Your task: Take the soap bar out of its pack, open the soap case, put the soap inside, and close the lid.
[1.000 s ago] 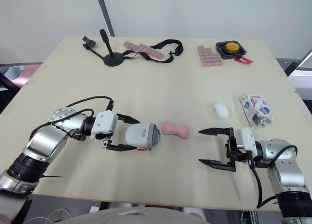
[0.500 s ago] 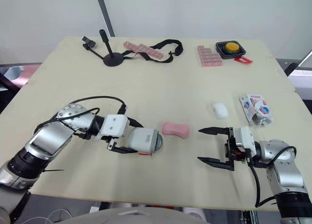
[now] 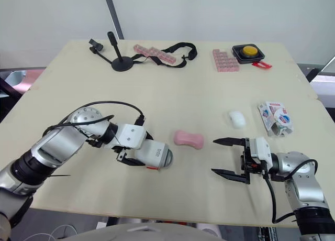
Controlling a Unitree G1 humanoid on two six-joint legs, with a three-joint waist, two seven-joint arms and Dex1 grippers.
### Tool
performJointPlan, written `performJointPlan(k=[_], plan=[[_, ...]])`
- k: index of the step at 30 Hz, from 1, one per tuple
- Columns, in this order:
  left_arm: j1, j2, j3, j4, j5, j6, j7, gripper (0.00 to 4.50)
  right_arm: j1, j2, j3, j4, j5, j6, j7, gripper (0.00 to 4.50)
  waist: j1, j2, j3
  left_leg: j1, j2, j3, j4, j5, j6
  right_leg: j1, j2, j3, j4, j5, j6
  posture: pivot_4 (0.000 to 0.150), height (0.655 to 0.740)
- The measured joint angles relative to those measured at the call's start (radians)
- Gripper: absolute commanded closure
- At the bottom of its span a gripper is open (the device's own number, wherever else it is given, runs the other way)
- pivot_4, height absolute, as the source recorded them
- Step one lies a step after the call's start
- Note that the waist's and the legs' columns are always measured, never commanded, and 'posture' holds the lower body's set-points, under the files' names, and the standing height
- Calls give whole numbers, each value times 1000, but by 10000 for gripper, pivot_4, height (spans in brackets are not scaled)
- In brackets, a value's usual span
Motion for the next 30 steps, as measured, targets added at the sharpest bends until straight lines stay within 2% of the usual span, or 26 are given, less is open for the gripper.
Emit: performJointPlan(k=[16, 30], plan=[[-69, 12, -46, -9, 48, 35, -24, 10391, -11, 6, 20, 24, -15, -16, -21, 525, 1, 0, 0, 1, 0, 0, -1, 0, 0, 2, 0, 0, -2, 0, 0, 1500, 7385], [-75, 12, -48, -44, 39, 92, -47, 10391, -4, 6, 20, 14, -12, -10, -18, 525, 2, 0, 0, 1, 0, 0, -1, 0, 0, 3, 0, 0, -4, 0, 0, 1500, 7385]])
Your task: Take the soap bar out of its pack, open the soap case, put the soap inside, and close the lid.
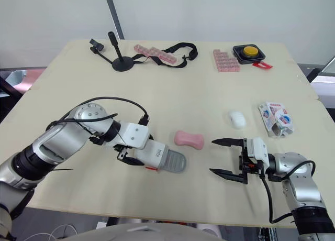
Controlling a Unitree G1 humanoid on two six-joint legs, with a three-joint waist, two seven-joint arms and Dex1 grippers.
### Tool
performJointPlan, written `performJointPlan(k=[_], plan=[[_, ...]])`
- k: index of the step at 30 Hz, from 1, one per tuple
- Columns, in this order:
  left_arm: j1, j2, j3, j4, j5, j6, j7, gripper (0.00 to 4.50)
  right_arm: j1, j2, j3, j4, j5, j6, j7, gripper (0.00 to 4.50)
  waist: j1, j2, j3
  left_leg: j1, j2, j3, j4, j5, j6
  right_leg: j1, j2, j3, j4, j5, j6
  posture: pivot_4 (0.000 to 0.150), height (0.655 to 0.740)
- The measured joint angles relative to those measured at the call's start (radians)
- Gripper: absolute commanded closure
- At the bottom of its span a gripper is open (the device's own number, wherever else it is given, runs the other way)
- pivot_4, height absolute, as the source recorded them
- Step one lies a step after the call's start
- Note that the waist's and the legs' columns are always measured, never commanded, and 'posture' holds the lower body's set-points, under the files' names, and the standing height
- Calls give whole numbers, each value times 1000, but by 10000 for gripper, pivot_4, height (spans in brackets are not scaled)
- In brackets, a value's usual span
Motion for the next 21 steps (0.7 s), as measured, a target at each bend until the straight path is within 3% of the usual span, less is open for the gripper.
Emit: performJointPlan(k=[21], plan=[[12, 134, 16, 12, -4, -30, -52, 10391, -2, -2, 0, 3, 52, -69, 101, 525, -1, 0, 0, 0, 0, 0, -1, 0, 0, 0, 0, -1, -1, 0, 0, 1500, 7385]])
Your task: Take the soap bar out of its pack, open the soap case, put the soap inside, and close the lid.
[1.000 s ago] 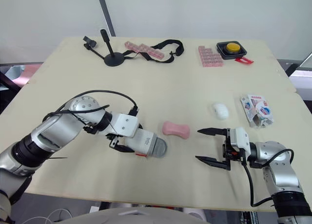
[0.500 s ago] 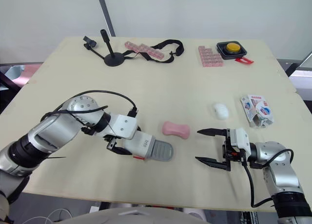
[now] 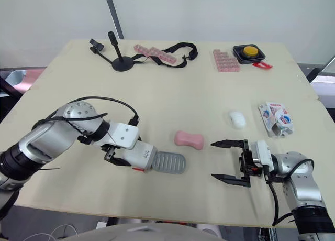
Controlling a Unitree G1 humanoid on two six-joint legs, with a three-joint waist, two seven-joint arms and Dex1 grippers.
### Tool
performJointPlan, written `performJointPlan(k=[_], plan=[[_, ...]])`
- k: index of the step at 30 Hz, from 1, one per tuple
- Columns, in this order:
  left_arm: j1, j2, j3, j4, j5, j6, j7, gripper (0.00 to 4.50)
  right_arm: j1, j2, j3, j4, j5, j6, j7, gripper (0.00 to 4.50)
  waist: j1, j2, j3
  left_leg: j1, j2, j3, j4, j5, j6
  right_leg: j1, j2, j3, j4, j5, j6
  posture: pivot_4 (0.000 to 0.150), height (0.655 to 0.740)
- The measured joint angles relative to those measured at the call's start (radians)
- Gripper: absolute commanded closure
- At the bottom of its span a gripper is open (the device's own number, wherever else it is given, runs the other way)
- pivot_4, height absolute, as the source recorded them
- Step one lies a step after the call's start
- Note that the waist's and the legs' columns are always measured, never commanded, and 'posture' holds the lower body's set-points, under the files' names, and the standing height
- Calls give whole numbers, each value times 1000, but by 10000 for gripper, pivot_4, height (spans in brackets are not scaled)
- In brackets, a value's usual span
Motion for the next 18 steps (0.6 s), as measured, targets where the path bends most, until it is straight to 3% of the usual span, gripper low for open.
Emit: performJointPlan(k=[7, 18], plan=[[62, 63, 95, 39, -34, -72, -11, 10391, 21, -6, 6, 5, -13, -20, 3, 525, 0, 0, 0, 0, 0, 0, -1, 0, 0, 0, 0, -2, -1, 0, 0, 1500, 7385], [198, -1, 160, 102, -79, -191, 64, 10391, 18, -7, 8, 20, -26, -26, 2, 525, 0, 0, 0, 0, 0, -1, -1, 0, 0, 1, 0, -3, -1, 0, 0, 1500, 7385]])
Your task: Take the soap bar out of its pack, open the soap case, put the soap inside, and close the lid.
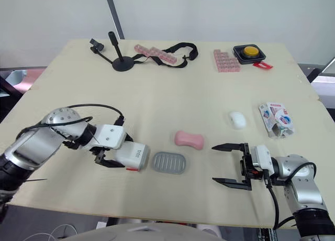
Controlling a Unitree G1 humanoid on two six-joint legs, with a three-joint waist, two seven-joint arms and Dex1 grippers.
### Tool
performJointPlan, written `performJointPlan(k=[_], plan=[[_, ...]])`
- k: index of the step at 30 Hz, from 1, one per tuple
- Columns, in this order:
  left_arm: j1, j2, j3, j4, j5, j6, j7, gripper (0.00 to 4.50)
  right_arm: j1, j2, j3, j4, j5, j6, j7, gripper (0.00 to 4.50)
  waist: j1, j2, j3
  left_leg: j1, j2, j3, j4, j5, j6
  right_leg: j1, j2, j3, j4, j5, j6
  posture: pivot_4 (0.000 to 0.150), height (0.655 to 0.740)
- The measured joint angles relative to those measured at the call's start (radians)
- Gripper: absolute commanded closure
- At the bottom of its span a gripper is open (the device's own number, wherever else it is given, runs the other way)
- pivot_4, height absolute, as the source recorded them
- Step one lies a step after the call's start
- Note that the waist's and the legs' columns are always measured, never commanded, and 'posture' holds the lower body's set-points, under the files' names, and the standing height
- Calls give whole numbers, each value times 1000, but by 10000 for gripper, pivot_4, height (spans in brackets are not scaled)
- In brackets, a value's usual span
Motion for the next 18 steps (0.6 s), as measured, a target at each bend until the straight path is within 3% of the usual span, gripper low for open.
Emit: performJointPlan(k=[14, 16, 18], plan=[[31, -29, 2, 77, 20, -111, 34, 10391, -19, -5, 4, 14, -7, 0, 0, 525, 0, 0, 0, 3, -1, 0, 0, 0, 0, 4, -1, 0, -1, 0, 0, 1500, 7385], [32, -38, 0, 85, 21, -110, 33, 168, -17, -6, 4, 14, -8, 0, -1, 0, 0, 0, 0, 4, -1, 0, 0, 0, 0, 4, -1, 0, -1, 0, 0, 1500, 7385], [39, -47, -7, 91, 22, -107, 31, 65, -16, -6, 4, 14, -8, 1, -2, 0, -1, 0, 0, 3, 0, 0, 0, 0, 0, 4, -1, 0, -1, 0, 0, 1500, 7385]])
